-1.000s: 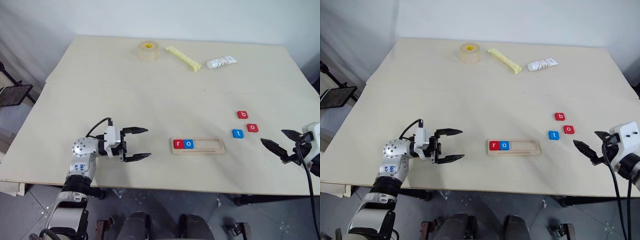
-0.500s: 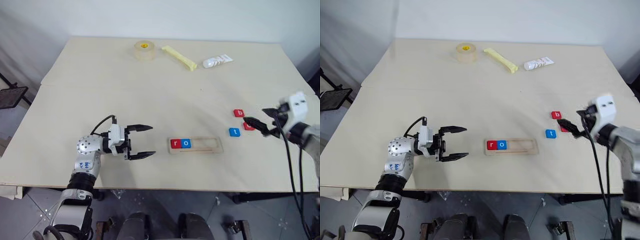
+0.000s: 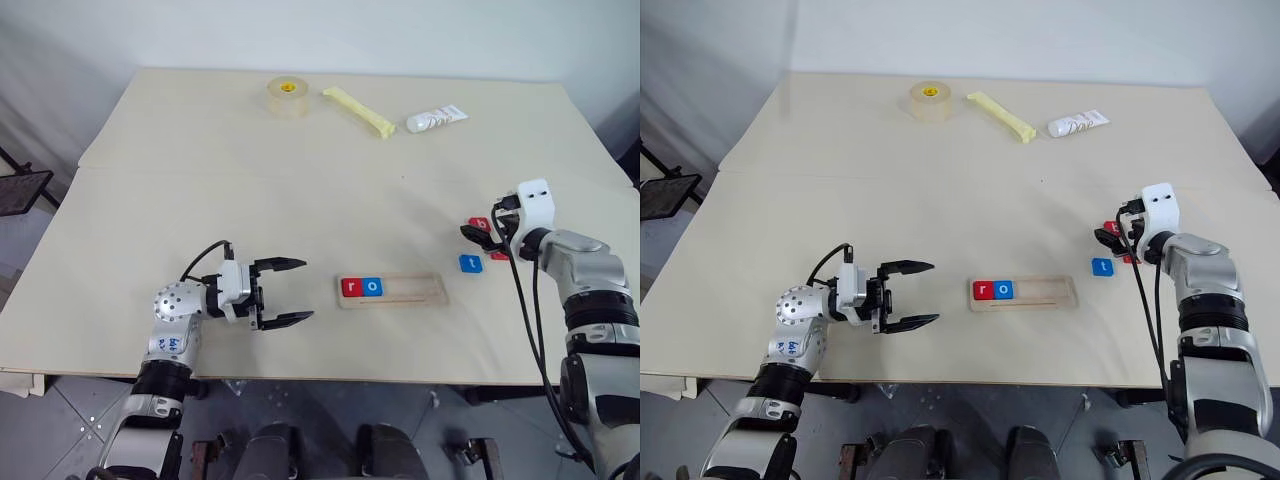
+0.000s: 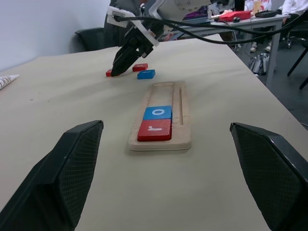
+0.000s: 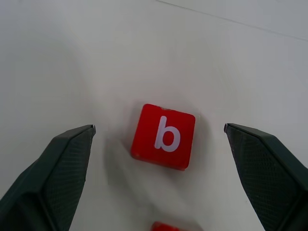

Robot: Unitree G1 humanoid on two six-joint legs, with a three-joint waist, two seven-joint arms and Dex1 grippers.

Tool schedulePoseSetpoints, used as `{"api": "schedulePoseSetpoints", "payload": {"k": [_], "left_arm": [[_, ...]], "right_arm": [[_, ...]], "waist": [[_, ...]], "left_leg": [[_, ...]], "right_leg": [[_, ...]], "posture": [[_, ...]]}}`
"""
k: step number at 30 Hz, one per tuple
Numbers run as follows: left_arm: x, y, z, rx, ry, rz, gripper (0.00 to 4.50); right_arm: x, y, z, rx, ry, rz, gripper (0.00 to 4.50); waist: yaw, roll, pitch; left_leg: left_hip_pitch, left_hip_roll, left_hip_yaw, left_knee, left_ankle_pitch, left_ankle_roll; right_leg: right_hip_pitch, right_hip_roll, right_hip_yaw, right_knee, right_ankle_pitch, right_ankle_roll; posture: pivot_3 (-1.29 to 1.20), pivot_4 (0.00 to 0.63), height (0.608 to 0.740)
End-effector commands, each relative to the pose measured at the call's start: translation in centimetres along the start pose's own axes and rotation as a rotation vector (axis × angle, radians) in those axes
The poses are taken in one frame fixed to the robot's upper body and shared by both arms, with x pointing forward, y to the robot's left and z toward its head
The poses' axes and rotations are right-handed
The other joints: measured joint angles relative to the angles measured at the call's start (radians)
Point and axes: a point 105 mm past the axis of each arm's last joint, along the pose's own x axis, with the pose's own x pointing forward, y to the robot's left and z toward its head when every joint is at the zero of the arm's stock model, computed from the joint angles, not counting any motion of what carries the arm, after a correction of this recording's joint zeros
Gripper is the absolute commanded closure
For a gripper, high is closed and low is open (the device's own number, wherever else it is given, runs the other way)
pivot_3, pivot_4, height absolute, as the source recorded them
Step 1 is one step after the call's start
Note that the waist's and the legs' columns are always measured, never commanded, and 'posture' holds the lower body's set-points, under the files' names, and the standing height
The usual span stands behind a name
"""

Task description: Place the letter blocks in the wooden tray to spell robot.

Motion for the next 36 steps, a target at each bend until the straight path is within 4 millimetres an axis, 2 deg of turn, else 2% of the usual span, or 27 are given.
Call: {"api": "schedulePoseSetpoints", "payload": {"k": [1,2,5,12,13,18,21,23,30,36], "left_arm": [[0.1,-0.1,0.7,0.022,-0.014,0.01,0.02],[0.1,-0.1,0.7,0.021,-0.013,0.012,0.02],[0.0,-0.3,0.7,0.019,-0.013,0.017,0.0],[-0.2,-0.5,0.6,0.013,-0.012,0.018,0.0],[-0.3,-0.6,0.6,0.011,-0.012,0.017,0.0],[-1.0,-0.4,0.2,-0.004,0.003,0.013,0.0],[-1.3,-0.1,-0.1,-0.006,0.017,0.006,0.0],[-1.3,0.1,-0.1,-0.008,0.017,0.005,0.0],[-0.7,0.4,-0.3,-0.017,0.006,-0.006,0.0],[-0.4,0.6,-0.2,-0.024,-0.004,-0.035,0.0]], "right_arm": [[0.2,-0.5,0.5,0.01,-0.018,-0.029,0.0],[0.3,-0.4,0.2,0.02,-0.008,-0.032,0.0],[0.4,-0.6,-0.1,0.031,0.0,-0.048,0.6],[0.2,-0.8,-0.2,0.055,-0.012,-0.064,2.93],[0.1,-0.9,-0.1,0.062,-0.022,-0.068,3.05],[-1.5,-0.5,1.4,0.035,-0.101,-0.062,3.04],[-4.4,0.4,3.1,0.012,-0.198,-0.073,3.04],[-6.3,0.8,3.1,0.006,-0.232,-0.109,3.04],[-11.6,3.7,-1.0,0.046,-0.168,-0.146,3.04],[-13.3,5.5,-4.1,0.109,-0.12,-0.183,3.04]], "waist": [[-0.001,0.0,0.0],[-0.001,0.0,0.0],[-0.002,0.0,0.0],[0.002,0.0,0.0],[0.002,0.0,0.0],[0.002,0.0,0.0],[0.004,0.002,0.0],[0.007,0.003,0.0],[0.02,0.003,0.0],[0.027,0.004,0.0]], "left_leg": [[0.0,0.0,0.0,0.0,0.0,0.0],[0.0,0.0,0.0,0.0,0.0,0.0],[0.0,0.0,0.0,0.0,0.0,0.0],[0.0,0.0,0.0,0.0,0.0,0.0],[0.0,0.0,0.0,0.0,0.0,0.0],[0.0,0.0,-0.001,0.0,0.0,0.0],[-0.001,0.0,-0.001,0.0,0.0,0.0],[-0.002,0.0,-0.002,0.0,0.0,0.0],[-0.001,0.0,-0.001,0.0,0.0,0.0],[0.0,-0.002,0.001,0.0,0.001,0.0]], "right_leg": [[0.0,0.0,0.0,0.0,0.0,0.0],[0.0,0.0,0.0,0.0,0.0,0.0],[0.0,0.0,0.0,0.0,0.0,0.0],[0.0,0.0,0.001,0.0,0.0,0.0],[0.0,0.0,0.001,0.0,0.0,0.0],[0.0,0.0,0.001,0.001,0.0,0.0],[-0.001,0.0,0.001,0.001,0.0,0.0],[-0.002,0.0,0.001,0.001,0.0,0.0],[-0.002,0.0,0.003,0.001,0.0,0.0],[-0.002,0.001,0.006,0.001,0.0,0.0]], "posture": [[0.0,0.15,0.74],[0.0,0.15,0.74],[0.0,0.15,0.74],[0.0,0.15,0.74],[0.0,0.15,0.74],[0.0,0.15,0.74],[0.0,0.15,0.74],[0.0,0.15,0.74],[0.0,0.15,0.74],[0.0,0.15,0.74]]}}
